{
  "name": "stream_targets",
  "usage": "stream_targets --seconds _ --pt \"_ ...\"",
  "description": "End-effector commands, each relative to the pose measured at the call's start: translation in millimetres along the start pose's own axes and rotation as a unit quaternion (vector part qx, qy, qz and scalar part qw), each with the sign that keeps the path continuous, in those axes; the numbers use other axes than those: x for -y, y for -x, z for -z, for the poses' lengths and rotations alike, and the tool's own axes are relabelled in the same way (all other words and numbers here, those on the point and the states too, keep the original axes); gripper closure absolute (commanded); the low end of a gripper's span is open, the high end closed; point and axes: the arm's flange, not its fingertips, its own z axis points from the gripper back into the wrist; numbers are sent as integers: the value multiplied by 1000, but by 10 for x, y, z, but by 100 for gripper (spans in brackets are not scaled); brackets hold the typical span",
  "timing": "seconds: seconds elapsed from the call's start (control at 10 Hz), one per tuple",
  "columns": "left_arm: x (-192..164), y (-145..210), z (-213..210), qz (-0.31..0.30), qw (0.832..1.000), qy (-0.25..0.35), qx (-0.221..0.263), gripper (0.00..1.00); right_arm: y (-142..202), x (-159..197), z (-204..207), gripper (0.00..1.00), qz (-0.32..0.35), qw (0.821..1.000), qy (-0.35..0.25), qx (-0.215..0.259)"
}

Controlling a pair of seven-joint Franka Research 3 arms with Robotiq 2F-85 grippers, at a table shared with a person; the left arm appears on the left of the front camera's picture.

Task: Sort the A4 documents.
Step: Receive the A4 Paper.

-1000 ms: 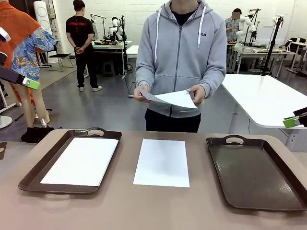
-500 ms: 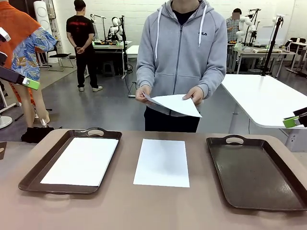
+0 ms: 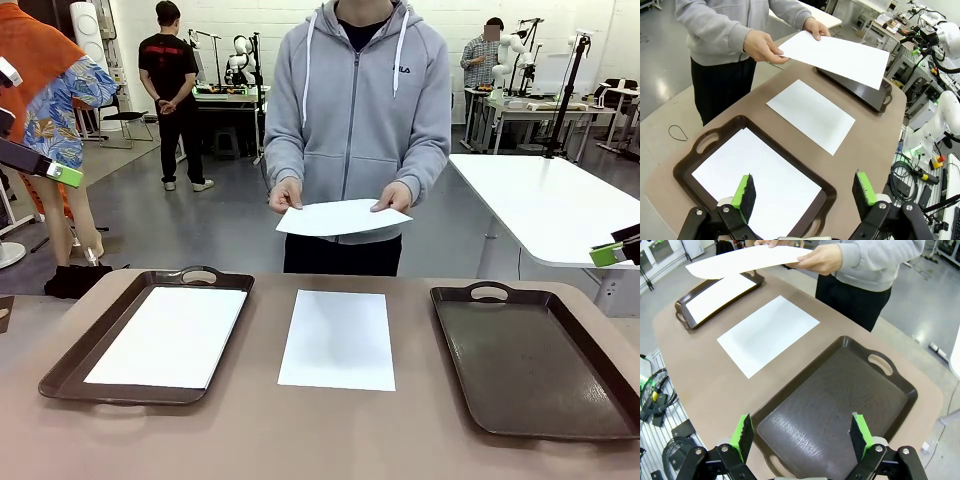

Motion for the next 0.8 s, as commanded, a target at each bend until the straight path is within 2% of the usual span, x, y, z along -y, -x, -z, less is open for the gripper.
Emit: stream_targets --seconds 0.0,0.7 --pt "14 15 1 11 1000 0 1 0 6 9 25 0 -1 1000 -11 6" --pt "14 15 1 11 1000 0 1 0 6 9 25 0 -1 1000 -11 6"
